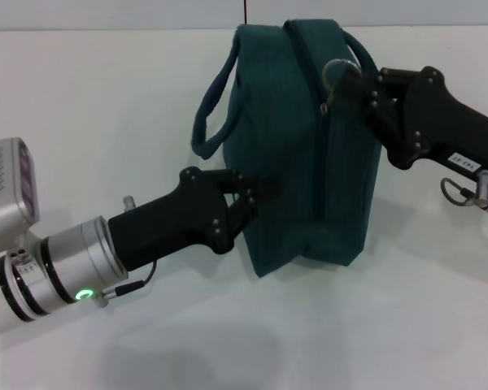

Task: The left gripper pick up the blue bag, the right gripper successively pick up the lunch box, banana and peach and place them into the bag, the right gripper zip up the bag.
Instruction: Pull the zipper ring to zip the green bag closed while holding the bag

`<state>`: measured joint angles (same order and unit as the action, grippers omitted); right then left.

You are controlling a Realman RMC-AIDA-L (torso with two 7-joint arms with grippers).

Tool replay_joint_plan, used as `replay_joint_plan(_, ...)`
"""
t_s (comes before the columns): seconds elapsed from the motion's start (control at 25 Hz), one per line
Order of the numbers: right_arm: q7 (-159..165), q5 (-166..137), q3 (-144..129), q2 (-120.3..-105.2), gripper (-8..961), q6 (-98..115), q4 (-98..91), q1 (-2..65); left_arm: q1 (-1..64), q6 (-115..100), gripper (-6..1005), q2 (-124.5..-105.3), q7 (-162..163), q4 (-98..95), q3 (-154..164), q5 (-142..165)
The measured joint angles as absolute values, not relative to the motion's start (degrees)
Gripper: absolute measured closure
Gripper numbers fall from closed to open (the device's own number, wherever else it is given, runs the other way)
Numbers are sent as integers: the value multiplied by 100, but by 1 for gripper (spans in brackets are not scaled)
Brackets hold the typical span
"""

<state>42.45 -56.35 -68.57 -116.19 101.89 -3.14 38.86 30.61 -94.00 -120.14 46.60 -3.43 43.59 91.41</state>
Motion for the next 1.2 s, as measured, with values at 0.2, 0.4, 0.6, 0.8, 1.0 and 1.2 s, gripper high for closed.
replay_joint_plan(0.2,4406,-5463,-6852,-11619,936,10234,-307,3884,3080,-9394,930,-12004,4708,-399,4662,9174)
replay_joint_plan(0.4,4500,-5365,-6846,-11619,935,10042,-307,3892,3084,-9413,932,-11995,4749,-444,5067,9190)
replay_joint_plan(0.6,4617,-5263,-6847,-11619,935,9980,-307,3901,3073,-9493,933,-11988,4970,-543,5508,9201)
replay_joint_plan(0.8,4682,-5186,-6845,-11619,935,9893,-311,3912,3034,-9826,932,-11969,5023,-651,5794,9265)
replay_joint_plan(1.0,4870,-5105,-6845,-11619,935,9521,-328,3923,2898,-10166,936,-11938,5027,-769,5966,9322)
replay_joint_plan(1.2,4899,-4984,-6847,-11619,934,9223,-314,3920,2710,-10239,936,-11923,5058,-949,5978,9371)
